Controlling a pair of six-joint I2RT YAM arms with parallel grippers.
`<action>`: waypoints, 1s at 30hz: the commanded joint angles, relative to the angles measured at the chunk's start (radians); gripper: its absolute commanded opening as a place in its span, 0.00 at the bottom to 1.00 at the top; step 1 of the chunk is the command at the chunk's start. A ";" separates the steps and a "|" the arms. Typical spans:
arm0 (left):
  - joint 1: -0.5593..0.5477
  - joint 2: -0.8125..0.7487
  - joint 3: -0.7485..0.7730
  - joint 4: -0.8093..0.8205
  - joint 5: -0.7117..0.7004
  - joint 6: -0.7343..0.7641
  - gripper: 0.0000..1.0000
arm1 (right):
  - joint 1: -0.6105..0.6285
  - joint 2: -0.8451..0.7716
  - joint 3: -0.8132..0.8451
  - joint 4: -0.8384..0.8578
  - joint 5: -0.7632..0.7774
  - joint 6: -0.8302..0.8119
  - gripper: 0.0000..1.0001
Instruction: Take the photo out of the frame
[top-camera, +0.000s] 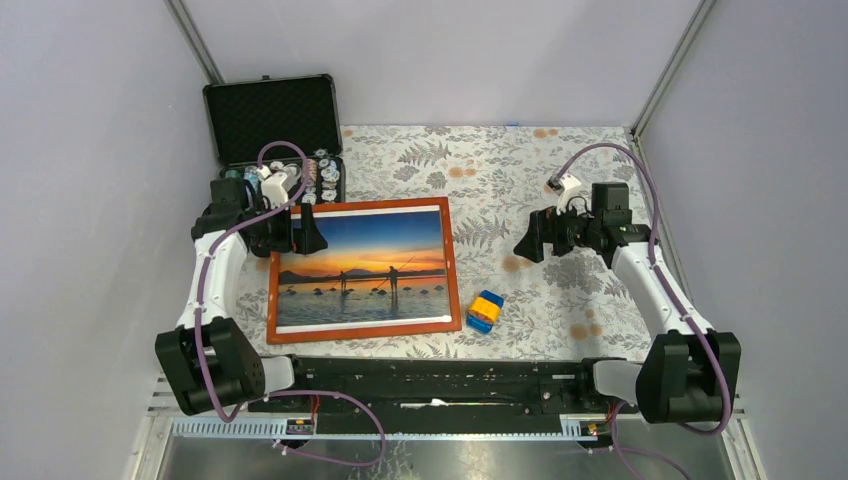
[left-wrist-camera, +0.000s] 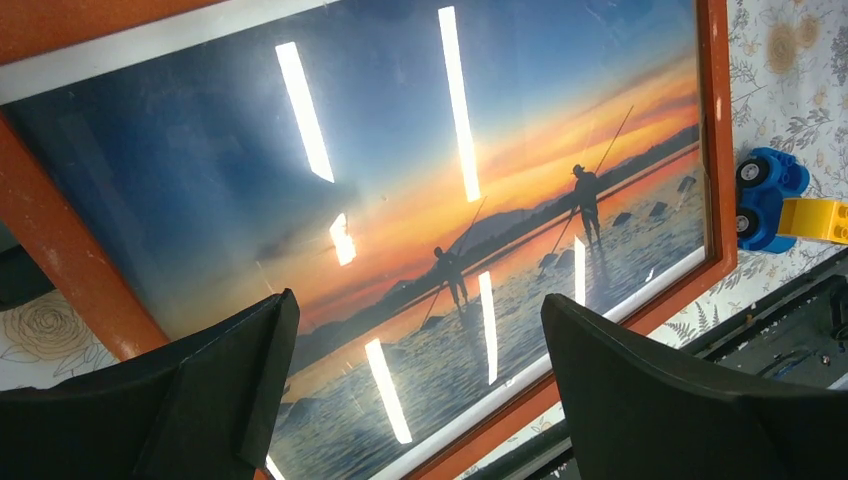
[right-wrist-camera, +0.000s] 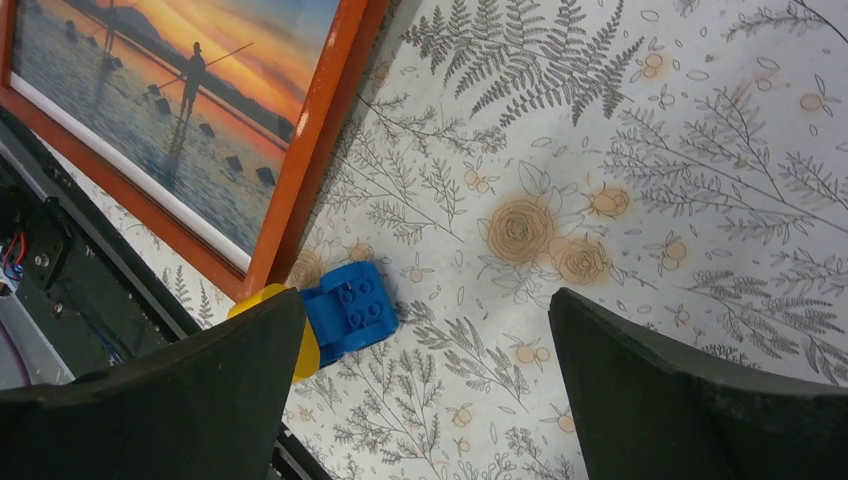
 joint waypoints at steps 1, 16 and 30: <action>0.026 0.010 0.060 -0.041 0.022 0.037 0.99 | 0.050 0.042 0.082 0.018 0.029 0.028 1.00; 0.427 0.117 0.030 -0.212 -0.032 0.412 0.99 | 0.304 0.476 0.375 0.044 0.004 0.186 1.00; 0.475 0.230 -0.014 -0.191 0.013 0.588 0.99 | 0.395 0.816 0.541 0.084 -0.068 0.283 1.00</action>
